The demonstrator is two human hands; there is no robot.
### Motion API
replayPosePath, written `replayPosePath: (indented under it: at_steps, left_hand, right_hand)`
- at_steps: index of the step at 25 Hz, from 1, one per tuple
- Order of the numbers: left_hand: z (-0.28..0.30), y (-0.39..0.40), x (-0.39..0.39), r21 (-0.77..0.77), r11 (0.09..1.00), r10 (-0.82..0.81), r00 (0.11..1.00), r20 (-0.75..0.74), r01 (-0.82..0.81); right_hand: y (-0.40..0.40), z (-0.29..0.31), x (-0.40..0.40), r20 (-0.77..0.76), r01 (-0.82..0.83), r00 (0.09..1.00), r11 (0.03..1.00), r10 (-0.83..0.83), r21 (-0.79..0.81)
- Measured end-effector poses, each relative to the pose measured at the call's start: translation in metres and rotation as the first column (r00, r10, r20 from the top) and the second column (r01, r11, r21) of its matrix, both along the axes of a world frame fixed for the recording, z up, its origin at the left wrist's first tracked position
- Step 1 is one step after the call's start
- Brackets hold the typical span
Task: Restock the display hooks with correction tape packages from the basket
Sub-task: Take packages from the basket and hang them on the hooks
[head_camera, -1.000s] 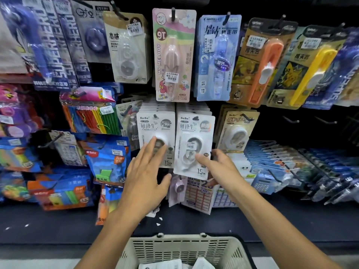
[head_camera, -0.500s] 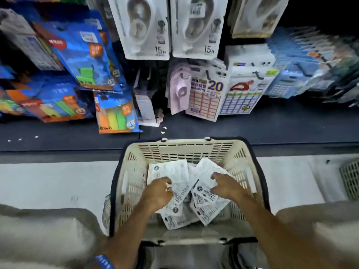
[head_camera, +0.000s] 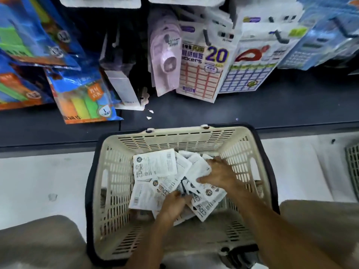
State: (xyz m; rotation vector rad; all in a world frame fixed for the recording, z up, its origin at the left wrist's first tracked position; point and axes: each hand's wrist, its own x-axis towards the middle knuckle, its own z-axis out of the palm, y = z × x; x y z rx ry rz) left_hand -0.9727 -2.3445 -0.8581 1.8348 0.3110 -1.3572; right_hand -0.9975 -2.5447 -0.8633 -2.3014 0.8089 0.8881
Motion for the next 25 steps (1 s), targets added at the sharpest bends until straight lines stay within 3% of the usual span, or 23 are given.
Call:
replayPosePath:
  at_steps: [3,7,11,14,16,19,23,25]
  left_hand:
    - [-0.008,-0.006,-0.001,-0.007,0.979,0.2,0.973,-0.112,-0.202]
    - [-0.009,-0.012,-0.001,-0.1,0.96,0.236,0.949,-0.209,-0.261]
    - [-0.011,-0.022,-0.012,-0.101,0.945,0.284,0.936,-0.209,-0.31]
    - [-0.012,-0.024,-0.011,-0.079,0.849,0.475,0.821,-0.317,-0.522]
    - [-0.014,-0.02,-0.006,-0.113,0.79,0.512,0.75,-0.418,-0.602]
    - [-0.013,-0.012,0.001,-0.191,0.816,0.41,0.779,-0.475,-0.546]
    - [-0.009,-0.003,0.014,-0.216,0.88,0.308,0.855,-0.417,-0.423]
    - [-0.002,0.0,0.019,-0.238,0.904,0.243,0.886,-0.395,-0.354]
  right_hand:
    - [-0.006,-0.009,0.003,-0.002,0.005,1.0,0.988,-0.005,0.154]
    - [-0.007,-0.021,-0.003,-0.03,0.373,0.921,0.855,-0.389,0.36]
    - [-0.01,-0.019,-0.014,-0.126,0.549,0.822,0.713,-0.556,0.436]
    - [-0.007,-0.017,-0.025,-0.208,0.588,0.798,0.658,-0.565,0.471]
    - [-0.002,-0.016,-0.031,-0.242,0.605,0.782,0.605,-0.575,0.518]
    - [-0.006,-0.011,-0.035,-0.261,0.603,0.781,0.579,-0.567,0.548]
    - [-0.013,-0.003,-0.039,-0.301,0.619,0.734,0.42,-0.608,0.664]
    - [-0.007,0.003,-0.04,-0.308,0.592,0.757,0.406,-0.576,0.696]
